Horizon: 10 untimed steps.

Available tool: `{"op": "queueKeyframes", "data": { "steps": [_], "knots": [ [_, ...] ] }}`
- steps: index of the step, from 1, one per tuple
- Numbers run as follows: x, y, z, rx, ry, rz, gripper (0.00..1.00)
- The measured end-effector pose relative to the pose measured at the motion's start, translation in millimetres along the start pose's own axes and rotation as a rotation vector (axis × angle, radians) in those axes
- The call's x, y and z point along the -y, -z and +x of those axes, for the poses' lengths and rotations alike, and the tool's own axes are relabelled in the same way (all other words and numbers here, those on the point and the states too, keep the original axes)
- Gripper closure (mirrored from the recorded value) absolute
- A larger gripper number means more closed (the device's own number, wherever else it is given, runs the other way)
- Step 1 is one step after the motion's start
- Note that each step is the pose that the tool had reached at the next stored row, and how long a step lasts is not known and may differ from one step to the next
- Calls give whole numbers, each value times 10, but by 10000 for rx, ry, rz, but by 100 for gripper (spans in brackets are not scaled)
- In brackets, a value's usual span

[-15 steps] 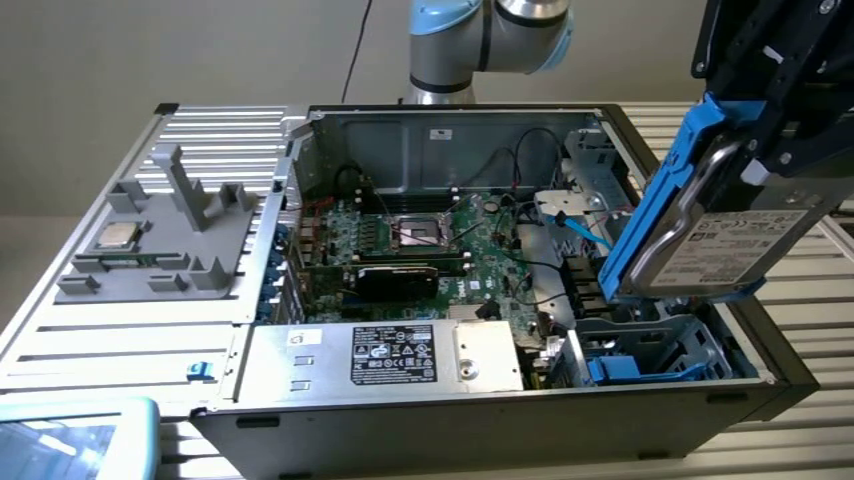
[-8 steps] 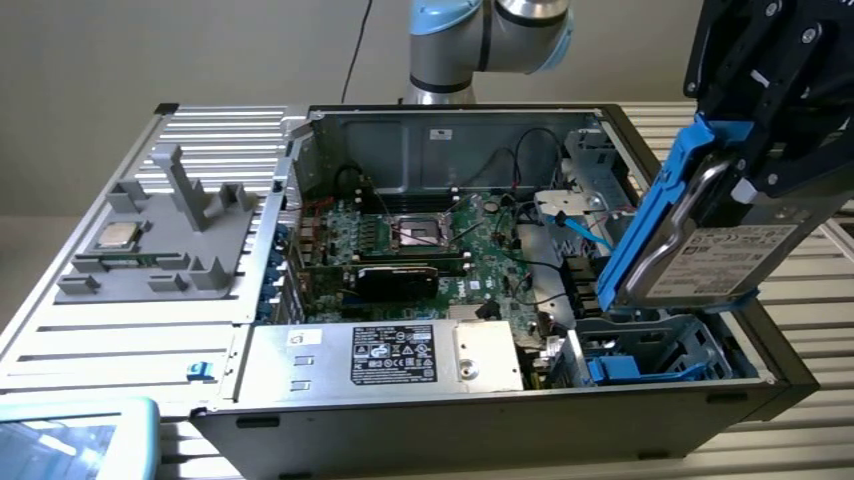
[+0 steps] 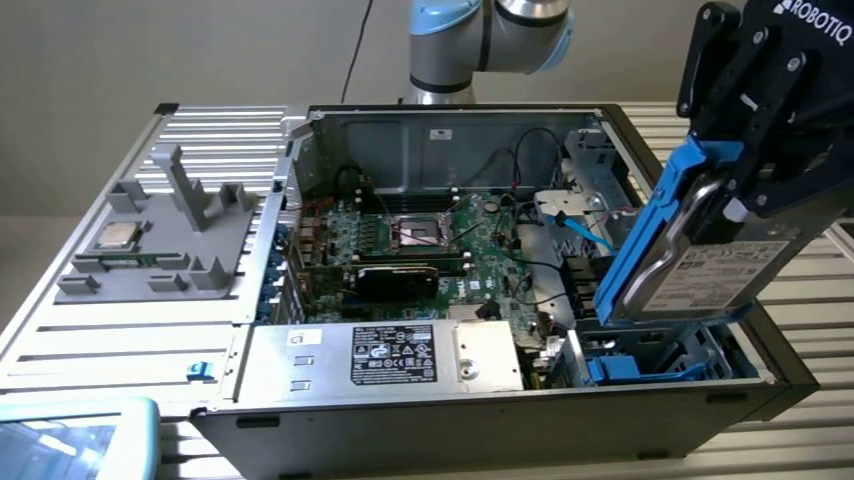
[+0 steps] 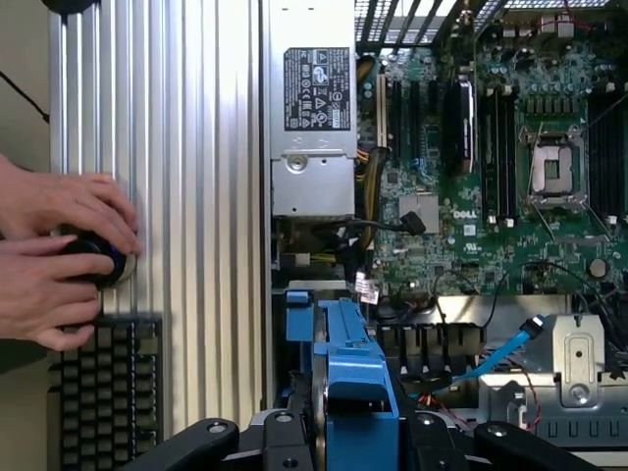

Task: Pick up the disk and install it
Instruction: 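Insert the disk into the insertion slot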

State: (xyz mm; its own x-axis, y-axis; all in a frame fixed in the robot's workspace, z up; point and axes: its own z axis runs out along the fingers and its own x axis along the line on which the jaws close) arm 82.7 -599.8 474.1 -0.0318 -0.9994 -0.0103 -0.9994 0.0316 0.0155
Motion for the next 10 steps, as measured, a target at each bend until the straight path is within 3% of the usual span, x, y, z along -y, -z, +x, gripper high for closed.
{"op": "queueKeyframes", "data": {
  "steps": [10],
  "knots": [
    [5, -175, 4, -52, -1, 1, 63]
  ]
}}
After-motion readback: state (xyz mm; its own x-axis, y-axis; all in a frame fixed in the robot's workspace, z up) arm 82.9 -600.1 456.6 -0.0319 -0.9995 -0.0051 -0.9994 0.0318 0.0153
